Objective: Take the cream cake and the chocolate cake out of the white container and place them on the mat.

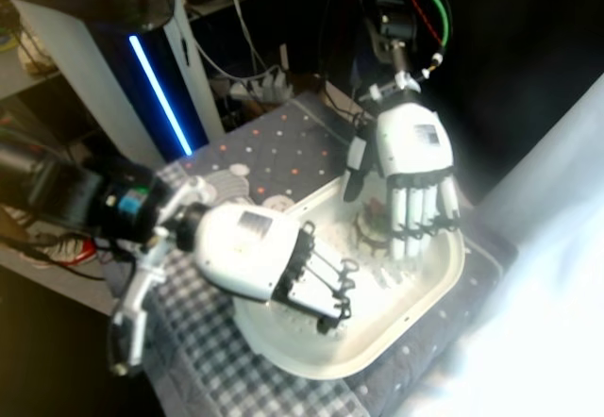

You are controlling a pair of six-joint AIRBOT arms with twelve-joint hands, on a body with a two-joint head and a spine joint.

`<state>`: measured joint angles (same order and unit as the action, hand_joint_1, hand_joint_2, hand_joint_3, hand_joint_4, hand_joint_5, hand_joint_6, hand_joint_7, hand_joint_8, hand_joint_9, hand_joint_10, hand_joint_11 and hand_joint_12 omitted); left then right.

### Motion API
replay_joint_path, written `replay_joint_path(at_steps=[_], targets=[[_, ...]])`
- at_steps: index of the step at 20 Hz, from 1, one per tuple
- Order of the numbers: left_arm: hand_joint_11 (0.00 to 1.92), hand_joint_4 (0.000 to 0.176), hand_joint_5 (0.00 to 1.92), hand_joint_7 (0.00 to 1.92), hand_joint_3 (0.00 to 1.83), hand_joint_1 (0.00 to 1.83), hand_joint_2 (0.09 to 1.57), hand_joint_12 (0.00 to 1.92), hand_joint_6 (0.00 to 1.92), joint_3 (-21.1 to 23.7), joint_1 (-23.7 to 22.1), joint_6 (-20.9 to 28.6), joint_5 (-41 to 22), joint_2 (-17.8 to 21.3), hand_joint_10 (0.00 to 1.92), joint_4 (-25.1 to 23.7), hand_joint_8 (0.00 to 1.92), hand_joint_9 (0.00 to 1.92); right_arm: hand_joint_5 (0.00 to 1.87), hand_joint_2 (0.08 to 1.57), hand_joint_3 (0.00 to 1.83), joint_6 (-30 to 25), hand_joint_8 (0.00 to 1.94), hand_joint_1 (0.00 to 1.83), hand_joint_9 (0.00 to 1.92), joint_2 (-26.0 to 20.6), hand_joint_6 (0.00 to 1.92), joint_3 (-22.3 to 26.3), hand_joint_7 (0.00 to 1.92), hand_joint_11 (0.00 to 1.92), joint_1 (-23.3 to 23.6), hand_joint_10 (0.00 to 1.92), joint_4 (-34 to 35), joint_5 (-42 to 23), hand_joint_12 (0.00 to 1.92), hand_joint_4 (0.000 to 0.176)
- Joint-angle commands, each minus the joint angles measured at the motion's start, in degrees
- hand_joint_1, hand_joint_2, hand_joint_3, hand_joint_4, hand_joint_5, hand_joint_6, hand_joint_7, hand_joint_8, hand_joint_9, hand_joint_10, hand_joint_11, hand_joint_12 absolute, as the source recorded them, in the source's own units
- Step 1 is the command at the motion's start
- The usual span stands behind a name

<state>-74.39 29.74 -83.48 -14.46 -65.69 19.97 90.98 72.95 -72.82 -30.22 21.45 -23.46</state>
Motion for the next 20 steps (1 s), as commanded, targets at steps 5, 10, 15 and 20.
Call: replay_joint_path(at_steps=[5,10,15,20], targets=[[0.06,0.000,0.50,0.56,0.01,0.87,0.99,1.38,0.02,-1.78,-0.33,-0.10,-5.06,-1.57,0.14,0.69,0.02,0.56,0.70,0.87,0.00,0.33,0.03,0.88,0.82,0.62,0.01,-0.28,0.83,0.40,0.78,0.25,-0.63,-5.75,1.47,0.000],[0.29,0.000,0.74,0.81,0.01,1.16,1.12,1.30,0.06,-3.41,0.01,-0.10,-4.24,-2.89,0.22,1.63,0.07,0.76,1.00,1.06,0.00,0.33,0.76,1.22,0.89,1.09,0.65,-0.59,1.09,0.68,0.78,0.86,-0.55,-5.56,1.52,0.000],[0.63,0.000,0.66,0.78,0.00,1.47,1.20,1.76,1.34,-4.08,0.91,-0.09,-4.44,-3.39,1.27,3.02,1.16,0.81,1.02,1.15,0.00,0.33,1.40,1.26,0.87,1.11,0.70,-0.67,0.87,0.80,0.78,1.50,-0.18,-5.57,1.84,0.000],[0.51,0.000,0.72,0.74,0.00,1.34,1.23,1.52,1.36,-4.01,1.10,-0.02,-6.43,-3.32,1.51,3.82,1.27,0.72,0.97,1.15,0.00,0.33,1.15,1.37,0.84,0.99,0.83,-0.45,0.84,0.71,0.78,1.47,-0.14,-6.72,1.68,0.000]])
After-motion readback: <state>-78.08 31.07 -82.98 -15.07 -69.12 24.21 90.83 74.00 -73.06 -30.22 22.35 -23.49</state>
